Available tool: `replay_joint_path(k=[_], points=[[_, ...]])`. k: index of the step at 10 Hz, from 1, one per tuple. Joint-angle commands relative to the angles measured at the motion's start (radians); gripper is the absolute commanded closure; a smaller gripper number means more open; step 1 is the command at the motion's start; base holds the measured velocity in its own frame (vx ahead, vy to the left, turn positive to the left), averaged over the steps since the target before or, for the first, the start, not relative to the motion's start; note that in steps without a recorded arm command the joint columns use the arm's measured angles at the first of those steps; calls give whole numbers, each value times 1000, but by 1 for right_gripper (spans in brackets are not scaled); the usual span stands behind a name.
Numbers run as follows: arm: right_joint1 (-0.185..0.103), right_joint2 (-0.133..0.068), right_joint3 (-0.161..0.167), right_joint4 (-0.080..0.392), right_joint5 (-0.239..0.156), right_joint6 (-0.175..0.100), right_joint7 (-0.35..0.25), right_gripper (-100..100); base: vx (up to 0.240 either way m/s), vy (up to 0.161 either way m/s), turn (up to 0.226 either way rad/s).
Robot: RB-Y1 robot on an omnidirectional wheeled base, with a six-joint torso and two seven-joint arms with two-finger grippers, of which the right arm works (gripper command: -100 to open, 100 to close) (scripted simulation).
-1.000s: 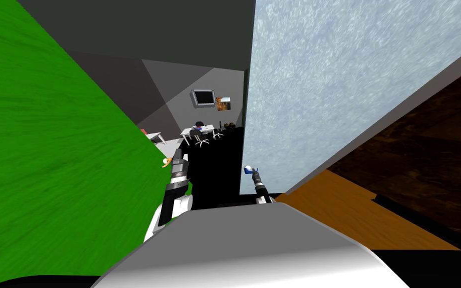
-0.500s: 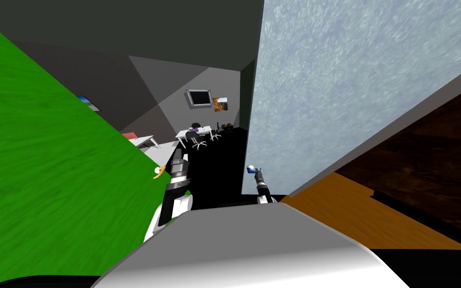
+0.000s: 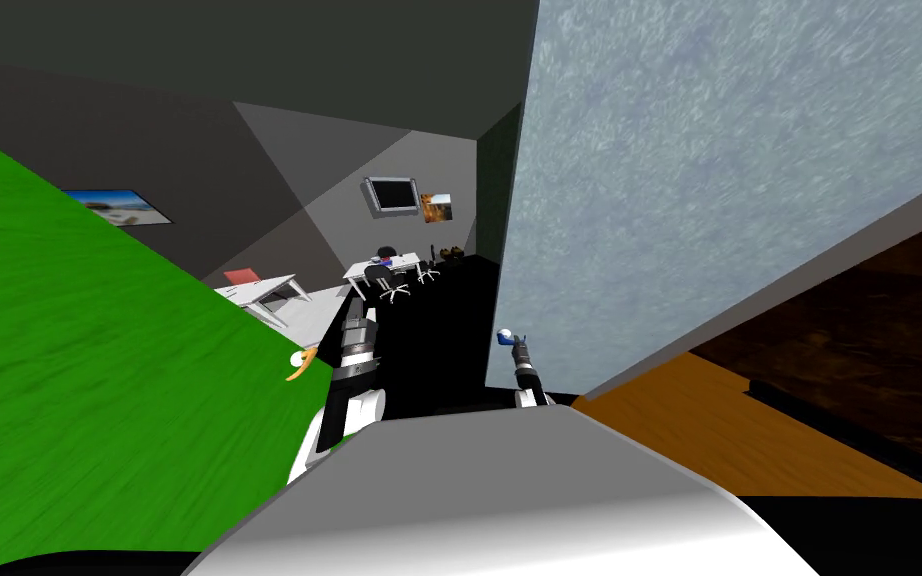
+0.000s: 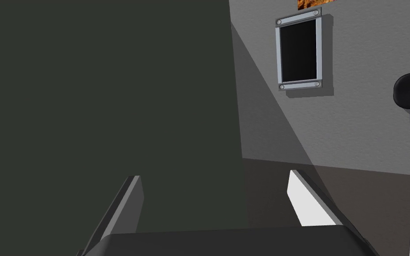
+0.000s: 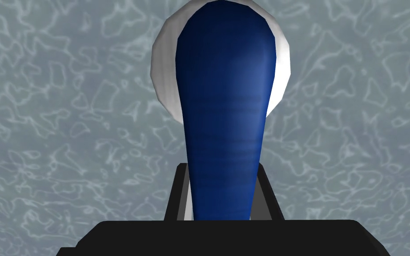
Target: Push the door open
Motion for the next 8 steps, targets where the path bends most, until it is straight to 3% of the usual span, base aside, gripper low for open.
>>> replay_joint_path(k=[1,5,8], points=[[-1,-13,-16,0,-9,0,5,100,128,39,-47],[-2,-23,-49,1,-26,0,16,100,175,60,-47],[-4,-19,-80,1,-42,0,27,100,196,71,-66]])
